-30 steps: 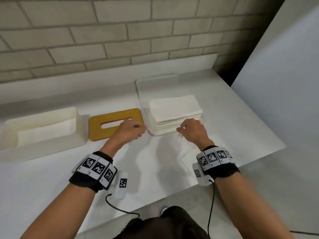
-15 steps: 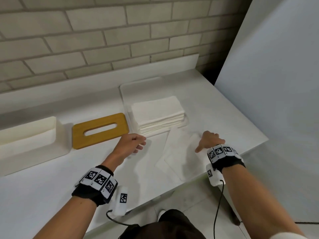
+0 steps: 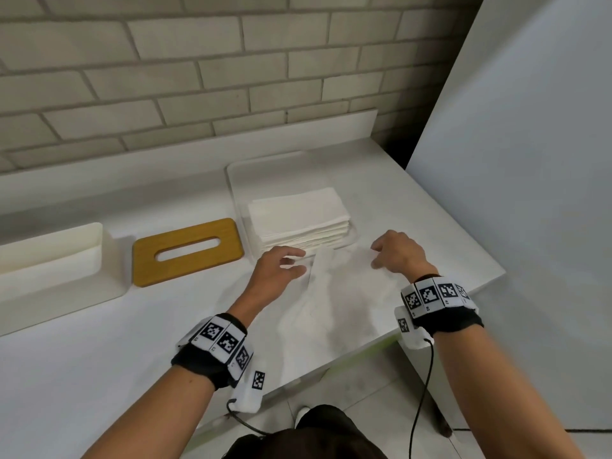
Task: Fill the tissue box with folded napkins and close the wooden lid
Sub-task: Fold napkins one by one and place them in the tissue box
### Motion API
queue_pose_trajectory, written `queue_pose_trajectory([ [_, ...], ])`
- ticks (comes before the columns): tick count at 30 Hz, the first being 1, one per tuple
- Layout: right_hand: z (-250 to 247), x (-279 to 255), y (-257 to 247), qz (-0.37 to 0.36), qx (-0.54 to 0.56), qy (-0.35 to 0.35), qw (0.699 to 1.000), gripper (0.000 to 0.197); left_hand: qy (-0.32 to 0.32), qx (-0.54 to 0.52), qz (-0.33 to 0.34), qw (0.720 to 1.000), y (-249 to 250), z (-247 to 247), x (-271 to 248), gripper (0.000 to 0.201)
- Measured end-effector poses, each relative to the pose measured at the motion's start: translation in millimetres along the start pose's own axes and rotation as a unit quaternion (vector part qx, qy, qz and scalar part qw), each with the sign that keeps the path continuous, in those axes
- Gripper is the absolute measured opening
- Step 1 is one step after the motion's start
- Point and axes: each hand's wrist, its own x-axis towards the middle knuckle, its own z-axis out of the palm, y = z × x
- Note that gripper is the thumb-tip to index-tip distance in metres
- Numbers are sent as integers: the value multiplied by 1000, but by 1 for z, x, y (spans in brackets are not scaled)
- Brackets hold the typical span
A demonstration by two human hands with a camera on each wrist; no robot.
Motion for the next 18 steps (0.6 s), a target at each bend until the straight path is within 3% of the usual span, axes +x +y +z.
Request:
queue_pose_trajectory([
  [5, -14, -9, -11, -30, 10, 39, 999, 24, -90, 31, 14, 995, 8, 29, 13, 52],
  [9, -24, -11, -17, -102, 55, 21, 993, 16, -127, 29, 16, 991, 5, 39, 15, 69],
  [11, -25, -11, -26, -166, 109, -7, 980, 12, -133, 0, 10, 991, 6, 39, 14, 61],
  [13, -24, -9, -34, -202, 159, -27, 966, 11, -117, -21, 11, 993, 9, 36, 10, 34],
  [15, -16, -3, -37, -188, 222, -24, 956, 9, -76, -43, 1, 996, 9, 26, 5, 16],
  [18, 10, 19, -27, -109, 220, 8, 969, 30, -11, -100, -50, 994, -1, -5, 0, 16],
])
